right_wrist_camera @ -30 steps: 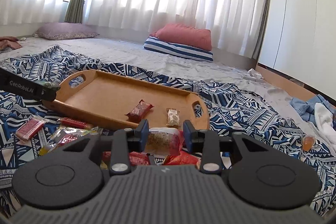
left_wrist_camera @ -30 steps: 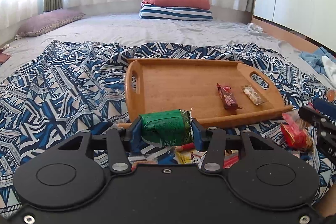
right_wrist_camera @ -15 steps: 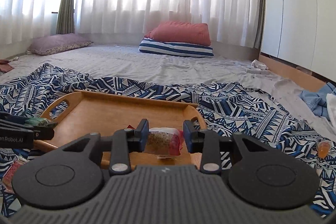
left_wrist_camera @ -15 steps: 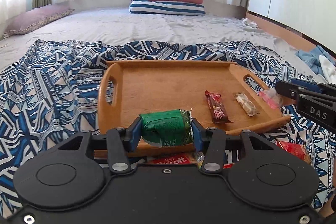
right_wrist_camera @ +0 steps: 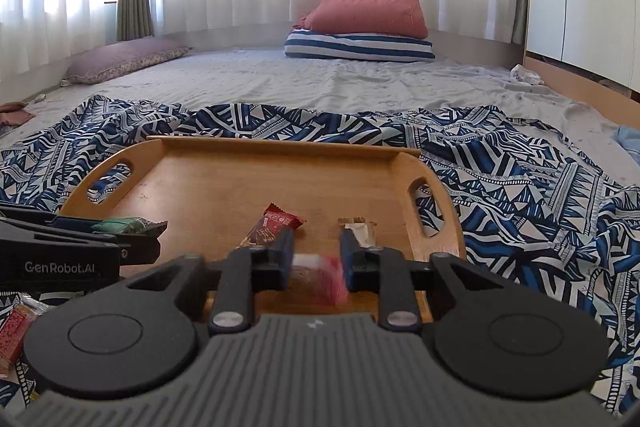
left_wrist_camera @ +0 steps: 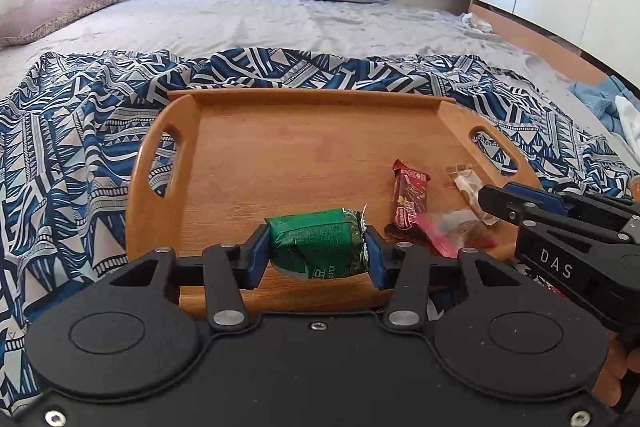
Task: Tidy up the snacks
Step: 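Carry the green packet onto the tray with the left tool while the right tool carries its snack there, then open the left tool to drop the green packet while the right tool releases its snack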
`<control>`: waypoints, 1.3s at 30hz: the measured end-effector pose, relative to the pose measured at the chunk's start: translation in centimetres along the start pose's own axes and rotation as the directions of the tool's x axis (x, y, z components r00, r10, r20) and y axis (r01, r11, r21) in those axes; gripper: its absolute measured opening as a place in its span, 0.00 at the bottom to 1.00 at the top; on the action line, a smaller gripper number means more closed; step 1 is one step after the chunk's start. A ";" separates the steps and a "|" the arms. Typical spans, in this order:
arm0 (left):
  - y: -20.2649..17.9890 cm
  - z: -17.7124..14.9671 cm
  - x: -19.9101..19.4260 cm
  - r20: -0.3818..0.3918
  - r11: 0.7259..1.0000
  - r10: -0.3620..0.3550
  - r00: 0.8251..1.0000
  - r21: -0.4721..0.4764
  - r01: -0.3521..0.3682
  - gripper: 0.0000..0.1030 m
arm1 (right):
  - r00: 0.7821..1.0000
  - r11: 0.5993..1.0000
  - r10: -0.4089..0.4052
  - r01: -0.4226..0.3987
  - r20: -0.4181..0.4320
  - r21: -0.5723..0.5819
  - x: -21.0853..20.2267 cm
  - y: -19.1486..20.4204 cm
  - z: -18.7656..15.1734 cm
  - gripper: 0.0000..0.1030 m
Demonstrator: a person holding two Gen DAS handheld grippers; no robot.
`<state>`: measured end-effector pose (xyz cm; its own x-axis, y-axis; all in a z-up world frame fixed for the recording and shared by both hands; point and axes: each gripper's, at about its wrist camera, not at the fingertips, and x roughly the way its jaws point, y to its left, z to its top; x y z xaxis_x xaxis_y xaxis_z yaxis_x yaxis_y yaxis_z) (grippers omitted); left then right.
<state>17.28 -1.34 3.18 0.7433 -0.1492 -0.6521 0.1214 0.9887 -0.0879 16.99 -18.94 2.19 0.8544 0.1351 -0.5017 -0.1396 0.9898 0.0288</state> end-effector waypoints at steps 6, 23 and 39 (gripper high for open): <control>-0.5 -0.2 1.1 -0.016 1.000 0.001 1.000 0.022 -0.001 0.45 | 1.000 1.000 0.010 -0.010 -0.020 -0.001 0.4 -0.3 -0.4 0.25; -1.3 0.0 2.7 -0.038 0.998 -0.020 0.999 0.057 0.023 0.50 | 0.996 0.997 0.054 -0.058 -0.077 -0.047 1.2 0.8 -1.1 0.26; -1.3 -0.1 0.9 0.007 0.997 -0.006 1.000 0.077 0.006 0.87 | 0.995 0.999 0.038 -0.037 -0.093 0.017 0.7 -0.6 -1.3 0.31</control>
<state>17.73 -2.78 2.59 0.7471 -0.1556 -0.6462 0.1763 0.9838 -0.0330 17.01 -19.53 0.68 0.7985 0.1679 -0.5781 -0.1626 0.9848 0.0615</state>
